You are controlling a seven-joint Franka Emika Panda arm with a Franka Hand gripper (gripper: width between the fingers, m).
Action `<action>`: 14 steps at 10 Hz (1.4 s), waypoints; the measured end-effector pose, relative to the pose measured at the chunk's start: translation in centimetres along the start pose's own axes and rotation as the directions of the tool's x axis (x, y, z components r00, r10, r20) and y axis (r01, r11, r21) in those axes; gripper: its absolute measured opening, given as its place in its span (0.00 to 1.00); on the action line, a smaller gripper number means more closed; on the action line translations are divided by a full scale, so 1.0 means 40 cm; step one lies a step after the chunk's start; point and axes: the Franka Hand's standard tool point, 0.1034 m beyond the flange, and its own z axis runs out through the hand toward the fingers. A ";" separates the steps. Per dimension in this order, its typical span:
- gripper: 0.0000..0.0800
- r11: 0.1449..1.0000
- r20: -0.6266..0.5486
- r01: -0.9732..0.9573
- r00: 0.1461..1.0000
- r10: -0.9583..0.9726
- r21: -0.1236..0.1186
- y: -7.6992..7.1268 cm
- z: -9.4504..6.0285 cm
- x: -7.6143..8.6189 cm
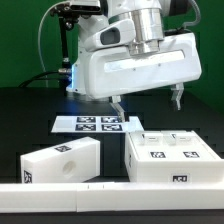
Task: Assemble cabinet
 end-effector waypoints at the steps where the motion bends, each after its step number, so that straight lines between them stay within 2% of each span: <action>1: 1.00 0.998 0.000 -0.067 0.998 0.067 0.002 -0.003 0.001 -0.001; 2: 1.00 0.996 0.001 -0.090 0.996 0.090 0.002 -0.003 0.002 -0.001; 3: 1.00 0.985 -0.034 -0.170 0.985 0.169 -0.008 -0.009 -0.005 -0.002; 4: 1.00 0.972 -0.087 -0.236 0.969 0.233 -0.022 -0.043 -0.014 -0.035; 5: 1.00 0.978 -0.126 -0.206 0.972 0.201 -0.034 -0.091 -0.003 -0.074; 6: 1.00 0.987 -0.141 -0.153 0.979 0.144 -0.056 -0.091 0.024 -0.090; 7: 1.00 0.986 -0.155 -0.151 0.978 0.139 -0.069 -0.051 0.051 -0.092; 9: 1.00 0.987 -0.150 -0.144 0.980 0.133 -0.065 -0.064 0.044 -0.086; 11: 1.00 0.987 -0.146 -0.147 0.980 0.136 -0.065 -0.060 0.049 -0.089; 12: 1.00 0.984 -0.139 -0.170 0.977 0.160 -0.061 -0.064 0.065 -0.085; 14: 1.00 0.975 -0.150 -0.213 0.968 0.202 -0.061 -0.077 0.092 -0.039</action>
Offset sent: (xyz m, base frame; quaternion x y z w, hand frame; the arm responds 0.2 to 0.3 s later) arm -0.0520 -0.0130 0.0095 -0.1368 0.0818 0.1886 0.9690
